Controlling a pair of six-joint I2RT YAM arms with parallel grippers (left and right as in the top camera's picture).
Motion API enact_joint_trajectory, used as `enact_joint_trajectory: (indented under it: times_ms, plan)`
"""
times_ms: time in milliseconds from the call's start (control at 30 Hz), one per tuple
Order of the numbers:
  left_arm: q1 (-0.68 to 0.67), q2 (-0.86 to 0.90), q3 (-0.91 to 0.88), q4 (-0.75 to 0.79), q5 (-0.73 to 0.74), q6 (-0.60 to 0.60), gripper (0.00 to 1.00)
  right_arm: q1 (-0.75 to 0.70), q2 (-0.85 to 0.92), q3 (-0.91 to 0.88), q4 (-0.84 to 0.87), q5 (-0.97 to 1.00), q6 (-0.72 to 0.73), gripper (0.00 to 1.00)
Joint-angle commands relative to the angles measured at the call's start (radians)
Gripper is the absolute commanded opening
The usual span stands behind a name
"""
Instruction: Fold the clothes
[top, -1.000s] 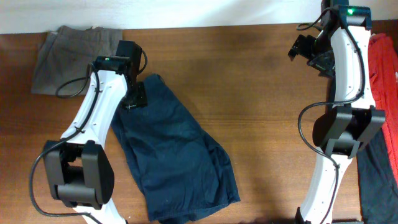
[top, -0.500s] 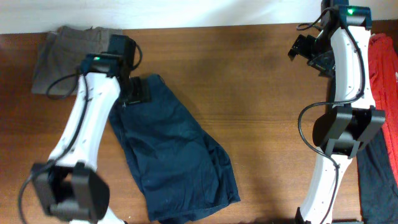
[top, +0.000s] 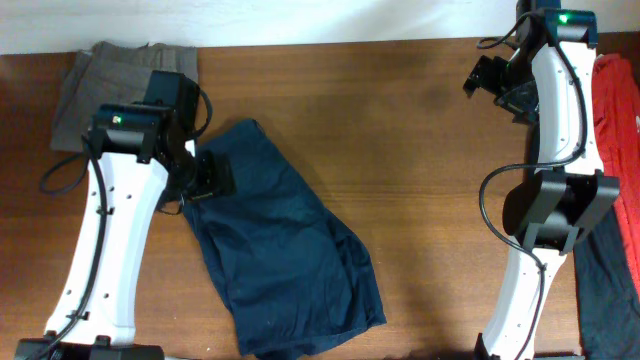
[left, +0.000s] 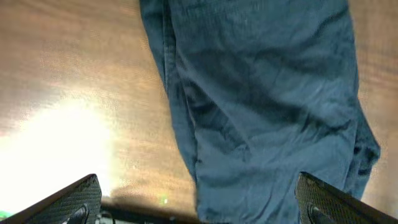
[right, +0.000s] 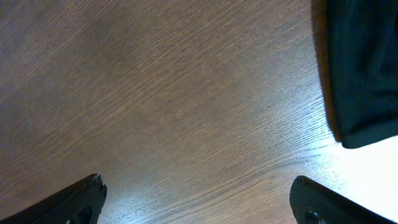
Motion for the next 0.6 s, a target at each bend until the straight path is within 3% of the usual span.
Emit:
enact_joint_trajectory:
  times_ms: [0,167,567]
  plan:
    - [0.0,-0.014,-0.053,-0.004,0.05,-0.012,0.99,0.0,-0.035,0.009,-0.004,0.002,0.004,0.99]
    - [0.0,-0.015,-0.204,0.037,0.145,0.022,0.99,0.0,-0.035,0.009,-0.004,0.002,0.004,0.99]
    - [-0.001,-0.038,-0.595,0.356,0.23,0.029,0.99,0.0,-0.035,0.009,-0.004,0.002,0.004,0.99]
